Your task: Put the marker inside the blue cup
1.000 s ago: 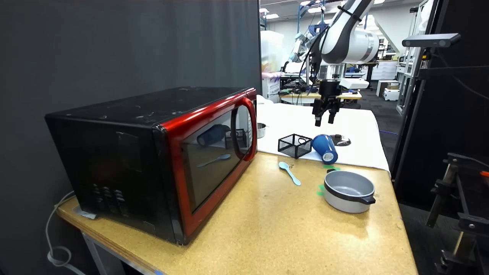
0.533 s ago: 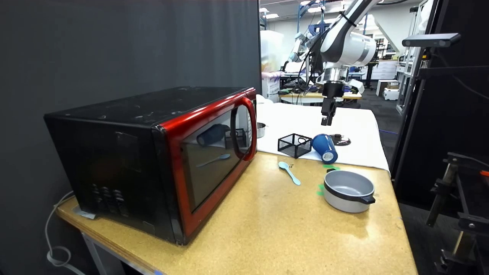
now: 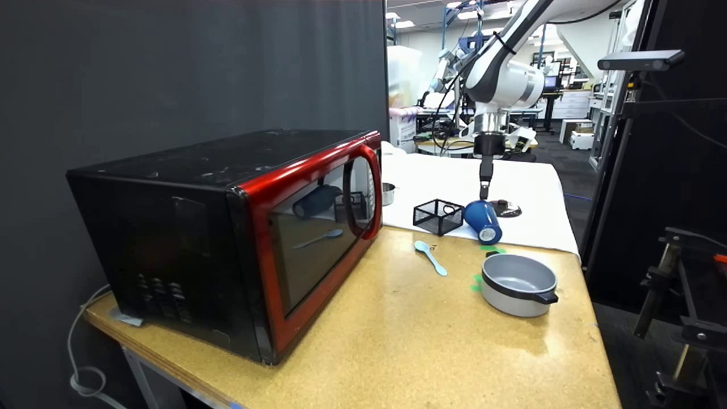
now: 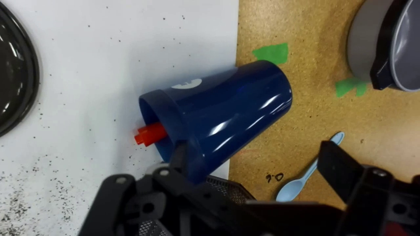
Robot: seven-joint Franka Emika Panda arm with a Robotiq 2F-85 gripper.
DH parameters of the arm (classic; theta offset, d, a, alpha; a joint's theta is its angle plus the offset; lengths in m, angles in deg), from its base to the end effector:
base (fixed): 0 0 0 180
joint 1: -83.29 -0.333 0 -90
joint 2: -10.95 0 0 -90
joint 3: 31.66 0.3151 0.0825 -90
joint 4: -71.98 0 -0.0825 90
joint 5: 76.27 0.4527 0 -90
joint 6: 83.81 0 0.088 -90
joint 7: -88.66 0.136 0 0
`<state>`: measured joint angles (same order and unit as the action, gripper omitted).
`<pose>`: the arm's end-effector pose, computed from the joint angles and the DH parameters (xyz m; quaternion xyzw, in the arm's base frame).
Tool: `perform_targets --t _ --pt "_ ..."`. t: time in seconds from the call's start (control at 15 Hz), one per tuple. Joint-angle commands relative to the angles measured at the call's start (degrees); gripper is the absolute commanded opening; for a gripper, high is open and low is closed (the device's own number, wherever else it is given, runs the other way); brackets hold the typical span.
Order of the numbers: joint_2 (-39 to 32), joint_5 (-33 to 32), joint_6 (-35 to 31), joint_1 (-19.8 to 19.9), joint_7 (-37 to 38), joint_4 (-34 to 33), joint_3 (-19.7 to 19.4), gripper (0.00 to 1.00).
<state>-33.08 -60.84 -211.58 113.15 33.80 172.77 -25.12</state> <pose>0.6078 -0.2429 0.0292 -0.9665 -0.1622 0.0295 0.1967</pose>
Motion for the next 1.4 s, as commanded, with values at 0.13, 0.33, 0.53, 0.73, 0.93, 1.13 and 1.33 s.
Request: perform_targets --t 0.13,0.33,0.53,0.73,0.93,1.13,1.33 --pt "-3.0 0.7 6.0 -1.1 -3.8 -5.2 -1.4 1.00" --pt "-3.2 1.0 6.8 -0.9 -4.8 -6.0 -1.8 1.00" --pt "-1.2 1.0 5.8 -0.7 -6.6 -4.3 -2.1 1.00" --pt "0.1 1.2 5.6 -0.8 -7.3 -4.0 -2.7 1.00" --pt "-0.1 1.0 5.4 -1.1 -6.8 -4.8 -3.2 1.00" --pt "-1.8 0.9 6.0 -1.2 -6.7 -6.0 -3.4 1.00" --pt "-3.8 0.7 5.9 -1.2 -6.8 -6.7 -3.4 1.00"
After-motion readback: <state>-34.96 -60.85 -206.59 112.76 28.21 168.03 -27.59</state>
